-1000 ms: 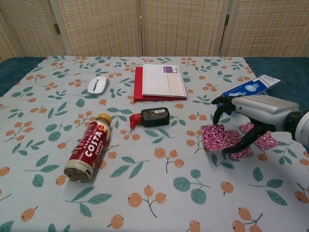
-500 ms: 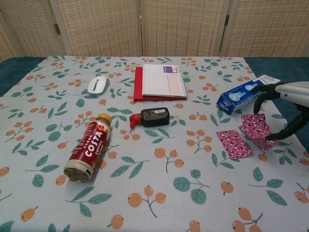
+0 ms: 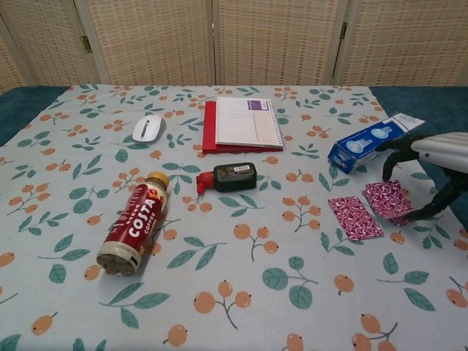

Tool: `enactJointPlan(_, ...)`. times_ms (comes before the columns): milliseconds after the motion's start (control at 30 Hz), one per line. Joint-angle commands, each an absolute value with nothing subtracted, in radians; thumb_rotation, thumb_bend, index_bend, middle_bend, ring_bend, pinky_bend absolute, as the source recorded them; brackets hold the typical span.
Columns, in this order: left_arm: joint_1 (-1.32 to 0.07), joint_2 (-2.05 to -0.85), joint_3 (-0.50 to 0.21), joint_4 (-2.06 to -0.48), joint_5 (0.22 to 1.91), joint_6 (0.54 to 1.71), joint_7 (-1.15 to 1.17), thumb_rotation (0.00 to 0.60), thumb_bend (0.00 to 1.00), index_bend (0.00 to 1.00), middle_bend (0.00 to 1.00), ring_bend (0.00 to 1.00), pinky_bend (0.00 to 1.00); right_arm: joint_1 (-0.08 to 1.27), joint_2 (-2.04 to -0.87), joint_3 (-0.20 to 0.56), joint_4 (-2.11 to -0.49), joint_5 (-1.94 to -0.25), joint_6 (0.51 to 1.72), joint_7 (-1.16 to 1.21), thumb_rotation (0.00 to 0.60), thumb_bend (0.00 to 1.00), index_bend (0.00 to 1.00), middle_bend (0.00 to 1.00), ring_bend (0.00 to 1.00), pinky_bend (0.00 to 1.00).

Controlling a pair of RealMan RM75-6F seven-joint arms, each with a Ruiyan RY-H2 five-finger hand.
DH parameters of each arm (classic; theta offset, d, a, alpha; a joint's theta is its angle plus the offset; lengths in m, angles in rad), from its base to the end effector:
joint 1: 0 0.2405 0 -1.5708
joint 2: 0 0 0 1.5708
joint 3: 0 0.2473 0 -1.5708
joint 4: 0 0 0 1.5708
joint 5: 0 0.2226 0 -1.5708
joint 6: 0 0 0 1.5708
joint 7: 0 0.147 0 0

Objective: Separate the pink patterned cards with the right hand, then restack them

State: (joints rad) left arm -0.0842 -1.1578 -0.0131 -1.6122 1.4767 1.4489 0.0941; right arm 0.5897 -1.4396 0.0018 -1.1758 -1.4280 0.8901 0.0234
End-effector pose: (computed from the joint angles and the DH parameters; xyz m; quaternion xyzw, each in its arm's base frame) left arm -0.3122 0.1753 0.1224 -0.6132 -0.3972 -0.3466 0.5883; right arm -0.2838 -0.3266 0.0087 0.7784 -0.3712 0.2620 0.4332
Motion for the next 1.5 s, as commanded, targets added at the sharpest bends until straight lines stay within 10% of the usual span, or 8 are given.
enactJointPlan(33, -0.082, -1.158, -0.015, -1.613, 1.472, 1.452, 0.102, 0.600, 0.22, 0.12, 0.01, 0.08, 0.00, 0.590, -1.448, 0.001, -1.158, -1.435, 0.890, 0.040, 0.446, 0.18, 0.32, 0.08, 0.00, 0.00)
enactJointPlan(1500, -0.071, -1.156, -0.014, -1.625, 1.475, 1.464, 0.109, 0.600, 0.22, 0.12, 0.01, 0.09, 0.00, 0.569, -1.416, -0.018, -1.266, -1.487, 0.929, 0.027, 0.447, 0.18, 0.17, 0.07, 0.00, 0.00)
